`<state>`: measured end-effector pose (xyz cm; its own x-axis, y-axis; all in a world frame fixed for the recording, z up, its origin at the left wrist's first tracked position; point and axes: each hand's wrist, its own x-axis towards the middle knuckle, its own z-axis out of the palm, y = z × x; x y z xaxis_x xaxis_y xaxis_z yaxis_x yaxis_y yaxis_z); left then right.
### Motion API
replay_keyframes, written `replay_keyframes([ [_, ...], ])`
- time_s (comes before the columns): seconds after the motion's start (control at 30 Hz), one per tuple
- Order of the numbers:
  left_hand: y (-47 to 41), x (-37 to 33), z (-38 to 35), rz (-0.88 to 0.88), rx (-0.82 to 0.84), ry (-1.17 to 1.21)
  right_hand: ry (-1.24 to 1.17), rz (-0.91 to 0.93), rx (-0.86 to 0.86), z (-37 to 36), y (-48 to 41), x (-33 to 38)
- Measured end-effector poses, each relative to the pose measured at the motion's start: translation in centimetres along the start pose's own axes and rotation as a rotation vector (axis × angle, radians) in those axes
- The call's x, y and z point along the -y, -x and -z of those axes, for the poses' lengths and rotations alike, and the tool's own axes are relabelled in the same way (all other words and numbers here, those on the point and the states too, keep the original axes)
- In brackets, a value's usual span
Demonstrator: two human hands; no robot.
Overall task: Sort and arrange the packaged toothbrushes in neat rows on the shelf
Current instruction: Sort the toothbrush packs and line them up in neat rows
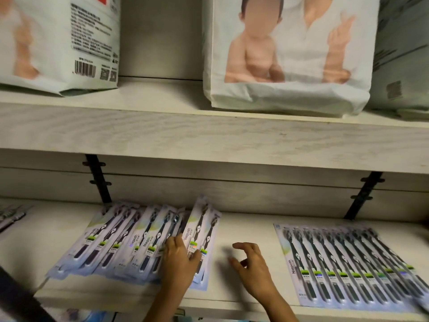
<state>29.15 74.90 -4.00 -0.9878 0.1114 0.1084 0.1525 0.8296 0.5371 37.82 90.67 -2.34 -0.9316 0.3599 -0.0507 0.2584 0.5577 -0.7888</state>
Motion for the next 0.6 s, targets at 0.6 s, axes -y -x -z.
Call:
replay_keyframes([
  [0.6,0.7,-3.4,-2.2,-0.117,0.102,-0.216,-0.76,-0.287,-0.033,3.0,0.3,-2.6],
])
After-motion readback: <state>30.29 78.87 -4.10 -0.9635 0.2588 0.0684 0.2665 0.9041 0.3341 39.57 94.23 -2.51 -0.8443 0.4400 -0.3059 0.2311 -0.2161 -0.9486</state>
